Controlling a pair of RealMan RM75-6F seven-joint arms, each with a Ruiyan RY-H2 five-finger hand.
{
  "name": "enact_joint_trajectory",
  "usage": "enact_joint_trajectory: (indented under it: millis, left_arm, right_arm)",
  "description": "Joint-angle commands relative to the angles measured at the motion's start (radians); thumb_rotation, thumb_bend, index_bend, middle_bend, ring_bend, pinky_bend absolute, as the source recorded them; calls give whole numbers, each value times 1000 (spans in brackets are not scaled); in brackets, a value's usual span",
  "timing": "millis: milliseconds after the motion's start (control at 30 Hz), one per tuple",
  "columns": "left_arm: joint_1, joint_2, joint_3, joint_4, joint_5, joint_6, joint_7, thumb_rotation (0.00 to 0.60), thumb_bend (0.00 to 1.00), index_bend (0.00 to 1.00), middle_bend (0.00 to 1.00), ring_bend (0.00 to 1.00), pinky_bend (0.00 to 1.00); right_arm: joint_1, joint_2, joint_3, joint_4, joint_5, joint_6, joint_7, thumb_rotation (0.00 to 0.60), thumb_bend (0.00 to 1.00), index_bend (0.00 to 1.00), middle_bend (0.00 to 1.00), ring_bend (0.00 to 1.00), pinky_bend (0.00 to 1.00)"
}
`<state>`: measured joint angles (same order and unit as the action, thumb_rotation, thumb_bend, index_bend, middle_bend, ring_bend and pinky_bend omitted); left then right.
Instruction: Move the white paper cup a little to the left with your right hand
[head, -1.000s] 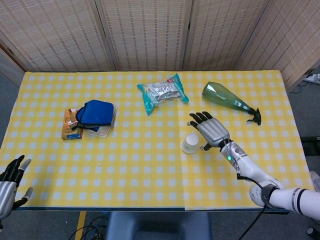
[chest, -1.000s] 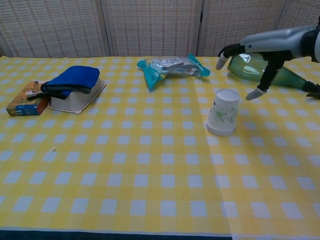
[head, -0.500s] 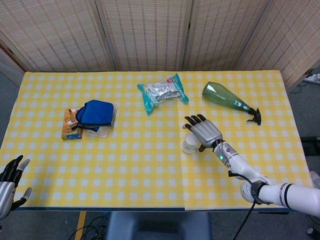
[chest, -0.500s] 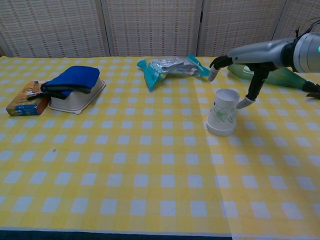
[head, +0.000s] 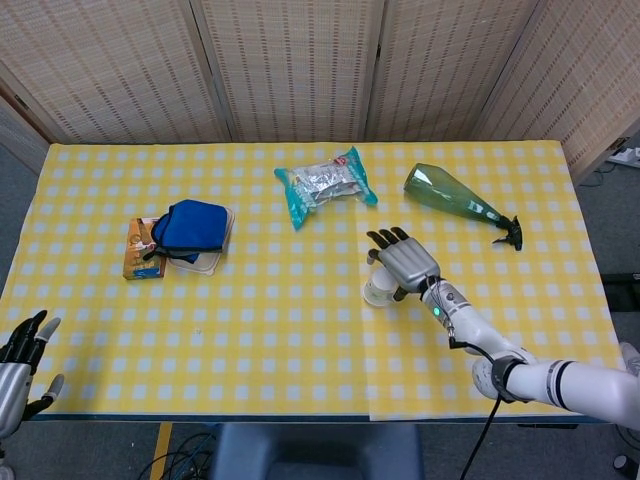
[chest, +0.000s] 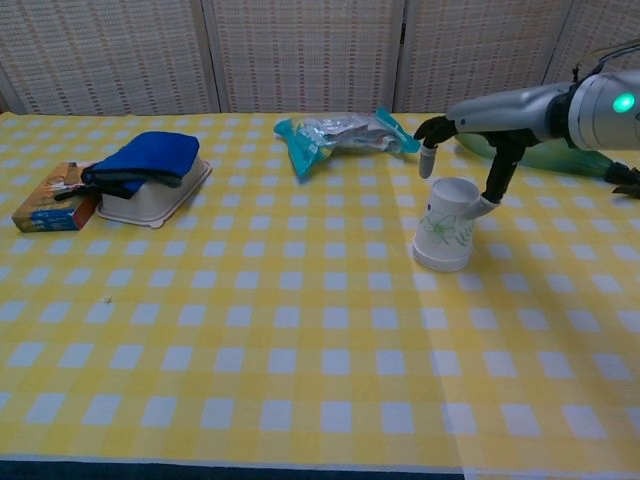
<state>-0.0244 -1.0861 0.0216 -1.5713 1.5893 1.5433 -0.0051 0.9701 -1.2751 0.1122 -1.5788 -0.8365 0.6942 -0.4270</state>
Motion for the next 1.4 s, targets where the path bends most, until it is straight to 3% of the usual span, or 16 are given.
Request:
enact_joint_trajectory:
  millis: [33, 267, 500, 1033, 1400]
  left_arm:
    - [-1, -1, 0, 1, 0, -1, 0, 600, 382, 0, 0, 44, 291]
    - [-5, -5, -2, 9, -2, -8, -4, 600, 382, 0, 0, 44, 291]
    - [-9, -11, 0, 12, -2, -16, 3, 600, 381, 0, 0, 44, 291]
    - [-13, -21, 7, 3, 6, -24, 34, 600, 382, 0, 0, 44, 291]
    - [-10, -16, 9, 2, 13, -15, 26, 600, 382, 0, 0, 44, 291]
  right_arm:
    - [7, -5, -1, 8, 3, -3, 5, 600, 164, 310, 7, 0, 0]
    - [24, -23, -2, 37, 17, -4, 17, 600, 168, 396, 24, 0, 0]
    - [25, -11, 2, 30, 4, 2, 43, 600, 169, 404, 26, 0, 0]
    - [-1, 111, 21, -102, -59, 61, 82, 600, 169, 404, 26, 0, 0]
    - [7, 158, 26, -182, -37, 99, 40, 600, 169, 404, 26, 0, 0]
